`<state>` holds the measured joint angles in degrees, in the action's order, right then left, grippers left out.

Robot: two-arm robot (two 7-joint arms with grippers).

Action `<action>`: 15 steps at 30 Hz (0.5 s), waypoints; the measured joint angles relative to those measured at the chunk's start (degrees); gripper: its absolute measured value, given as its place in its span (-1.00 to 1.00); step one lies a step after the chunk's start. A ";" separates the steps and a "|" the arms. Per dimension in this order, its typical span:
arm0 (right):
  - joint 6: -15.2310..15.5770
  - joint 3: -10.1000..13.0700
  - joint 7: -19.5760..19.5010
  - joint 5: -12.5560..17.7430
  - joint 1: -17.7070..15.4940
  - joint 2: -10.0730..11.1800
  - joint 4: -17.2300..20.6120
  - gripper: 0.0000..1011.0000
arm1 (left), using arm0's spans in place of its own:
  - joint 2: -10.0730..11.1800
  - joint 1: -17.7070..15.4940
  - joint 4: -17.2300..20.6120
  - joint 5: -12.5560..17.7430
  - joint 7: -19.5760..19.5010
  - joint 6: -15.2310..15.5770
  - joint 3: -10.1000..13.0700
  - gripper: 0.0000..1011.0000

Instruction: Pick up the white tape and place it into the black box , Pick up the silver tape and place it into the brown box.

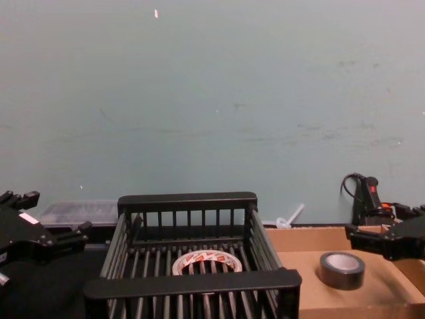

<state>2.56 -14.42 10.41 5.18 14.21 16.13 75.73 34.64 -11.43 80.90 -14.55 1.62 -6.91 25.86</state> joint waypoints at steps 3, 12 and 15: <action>0.00 0.00 -0.01 0.02 0.00 0.00 0.01 0.98 | 0.00 0.00 0.00 0.00 0.00 0.00 0.00 0.98; 0.00 0.00 -0.04 0.06 0.00 0.00 0.01 0.98 | 0.00 0.00 0.00 0.00 0.00 0.00 0.00 0.98; 0.00 0.00 -0.04 0.06 0.00 0.00 0.01 0.98 | 0.00 0.00 0.00 0.00 0.00 0.00 0.00 0.98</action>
<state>2.56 -14.42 10.37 5.24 14.22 16.13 75.74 34.64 -11.43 80.90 -14.55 1.62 -6.91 25.86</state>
